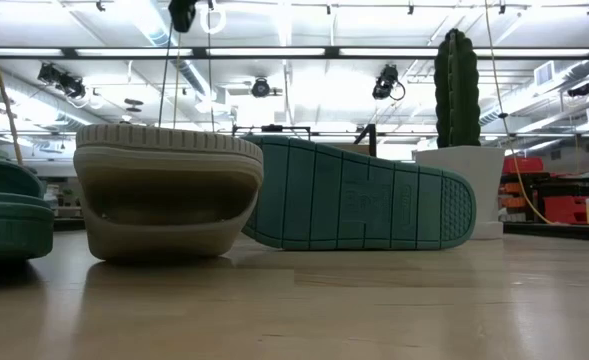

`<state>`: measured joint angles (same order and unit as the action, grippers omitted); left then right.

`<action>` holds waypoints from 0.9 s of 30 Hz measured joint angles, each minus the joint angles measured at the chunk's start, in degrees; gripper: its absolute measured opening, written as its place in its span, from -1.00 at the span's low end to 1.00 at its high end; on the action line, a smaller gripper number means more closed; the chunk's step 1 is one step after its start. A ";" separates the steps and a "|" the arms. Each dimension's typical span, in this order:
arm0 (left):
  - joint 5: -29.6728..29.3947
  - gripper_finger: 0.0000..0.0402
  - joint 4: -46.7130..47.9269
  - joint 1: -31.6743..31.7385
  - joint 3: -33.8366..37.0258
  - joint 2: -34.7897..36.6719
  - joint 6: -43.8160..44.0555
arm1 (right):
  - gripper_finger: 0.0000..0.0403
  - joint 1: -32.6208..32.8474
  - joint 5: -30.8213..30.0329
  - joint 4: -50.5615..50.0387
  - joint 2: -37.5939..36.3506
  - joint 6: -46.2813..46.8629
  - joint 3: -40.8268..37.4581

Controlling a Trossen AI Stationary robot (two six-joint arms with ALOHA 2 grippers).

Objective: Pick and place slides into the shelf
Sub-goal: Put the right gray slipper on the shelf

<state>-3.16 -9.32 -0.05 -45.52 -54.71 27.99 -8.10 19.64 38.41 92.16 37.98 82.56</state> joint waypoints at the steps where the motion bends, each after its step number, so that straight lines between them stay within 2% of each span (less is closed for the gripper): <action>1: 0.01 0.10 -0.20 -0.01 0.00 -0.06 -0.50 | -0.53 0.00 0.00 0.01 0.00 0.00 0.00; 12: 0.19 -0.65 -0.53 -0.06 0.00 0.17 -6.67 | -0.51 -0.04 0.28 0.04 0.00 -0.18 0.00; 19: -0.39 -0.66 -0.38 0.00 0.00 0.17 -7.65 | -0.25 0.03 -0.21 0.11 0.00 -3.28 0.00; 23: -1.10 -0.55 -0.14 0.00 0.00 0.17 -7.70 | 0.01 0.00 1.65 0.13 -0.14 -3.80 0.03; 27: -1.33 -0.60 0.31 -0.01 0.01 0.10 -7.96 | 0.27 -0.18 5.21 -0.60 -0.71 -2.45 0.09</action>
<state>-4.49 -9.02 -0.07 -45.50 -54.61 20.02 -8.28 24.85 37.82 91.45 35.53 82.65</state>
